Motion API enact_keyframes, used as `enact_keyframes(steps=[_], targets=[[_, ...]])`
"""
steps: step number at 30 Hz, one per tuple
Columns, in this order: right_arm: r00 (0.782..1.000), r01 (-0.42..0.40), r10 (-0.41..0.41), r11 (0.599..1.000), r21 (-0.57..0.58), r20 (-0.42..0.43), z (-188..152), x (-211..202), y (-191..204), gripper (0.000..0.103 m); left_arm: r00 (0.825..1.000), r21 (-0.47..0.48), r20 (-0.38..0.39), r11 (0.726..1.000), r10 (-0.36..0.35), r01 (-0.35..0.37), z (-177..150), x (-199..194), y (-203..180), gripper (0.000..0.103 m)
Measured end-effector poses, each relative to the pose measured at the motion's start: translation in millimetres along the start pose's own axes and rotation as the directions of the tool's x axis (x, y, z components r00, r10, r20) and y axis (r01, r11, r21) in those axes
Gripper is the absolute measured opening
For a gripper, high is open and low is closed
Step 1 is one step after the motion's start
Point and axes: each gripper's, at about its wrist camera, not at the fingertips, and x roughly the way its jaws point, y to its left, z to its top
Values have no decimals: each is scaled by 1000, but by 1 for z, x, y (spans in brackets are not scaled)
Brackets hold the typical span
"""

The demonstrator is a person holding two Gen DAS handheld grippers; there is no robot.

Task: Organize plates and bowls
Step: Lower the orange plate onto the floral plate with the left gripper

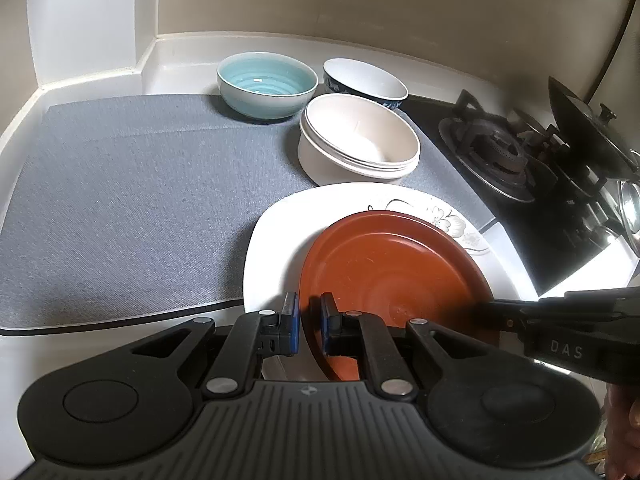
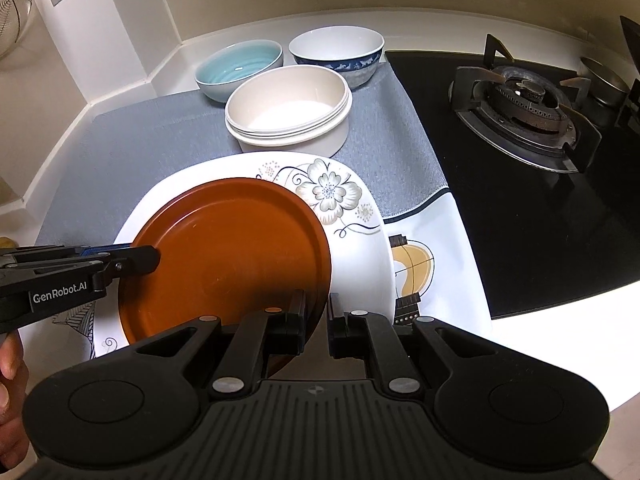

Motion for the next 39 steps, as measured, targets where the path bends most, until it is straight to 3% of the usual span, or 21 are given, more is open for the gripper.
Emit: enact_keyframes(steps=[15,18,20,22,26,30,39], targets=[[999,31,-31,999,-24,-19,3,8,3,13,1000,-9,-8,1000,-7,7,3,5,0,11],[999,44,-45,998,-37,-21,3,8,5,13,1000,-26,-1,1000,-6,6,4,0,4,16],[999,49,-50,998,-34,-22,3,6,4,19,1000,-41,8,999,-4,4,4,-5,7,17],[998,55,-56,998,-28,-7,3,1,2,26,1000,-60,25,998,-6,7,4,-15,11,20],[997,58,-57,998,-17,52,2,-18,-5,26,998,-86,57,996,-3,8,2,-34,22,22],[992,61,-64,998,24,107,1,-24,-21,30,999,-134,38,991,7,-2,-8,-35,35,23],[1000,4,-4,991,137,3,1,8,-44,32,999,-214,-23,976,-46,40,-16,-22,43,26]])
